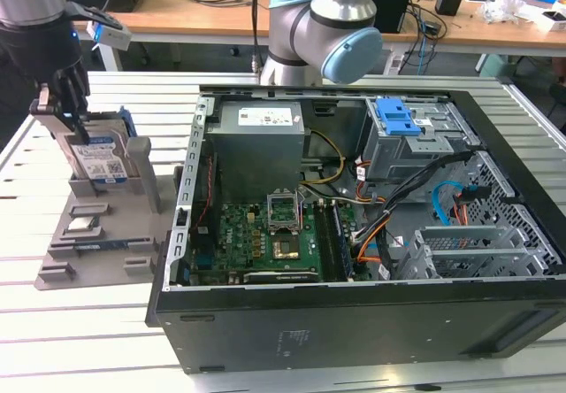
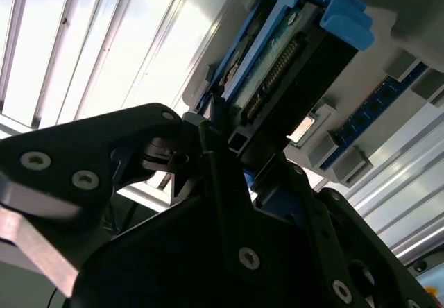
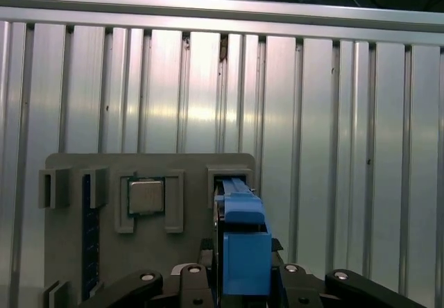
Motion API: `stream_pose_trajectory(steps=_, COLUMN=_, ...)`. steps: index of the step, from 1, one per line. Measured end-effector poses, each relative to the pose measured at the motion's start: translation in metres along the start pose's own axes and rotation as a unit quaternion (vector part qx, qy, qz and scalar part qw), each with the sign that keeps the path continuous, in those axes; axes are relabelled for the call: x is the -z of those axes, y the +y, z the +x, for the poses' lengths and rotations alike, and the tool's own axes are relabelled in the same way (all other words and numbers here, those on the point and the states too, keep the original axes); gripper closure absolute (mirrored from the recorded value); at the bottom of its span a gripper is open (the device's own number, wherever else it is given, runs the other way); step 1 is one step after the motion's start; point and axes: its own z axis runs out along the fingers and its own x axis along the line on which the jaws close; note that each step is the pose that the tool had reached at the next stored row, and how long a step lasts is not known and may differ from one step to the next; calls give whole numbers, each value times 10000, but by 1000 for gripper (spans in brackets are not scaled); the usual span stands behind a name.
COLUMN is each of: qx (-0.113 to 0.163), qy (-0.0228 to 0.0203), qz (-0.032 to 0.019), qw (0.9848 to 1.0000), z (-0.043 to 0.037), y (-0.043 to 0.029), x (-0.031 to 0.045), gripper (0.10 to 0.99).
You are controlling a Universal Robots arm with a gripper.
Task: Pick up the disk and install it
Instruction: 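Pick up the disk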
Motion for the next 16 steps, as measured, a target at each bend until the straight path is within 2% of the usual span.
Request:
stream_pose_trajectory(steps=7, qx=0, qy=0, qz=0, qw=10000, z=-10, y=5, x=115, gripper=722)
stream_pose_trajectory(steps=12, qx=0, qy=0, qz=0, qw=10000, z=-15, y=8, x=168, gripper=722)
stream_pose_trajectory(steps=16, qx=0, qy=0, qz=0, qw=10000, z=-24, y=11, x=247, gripper=722)
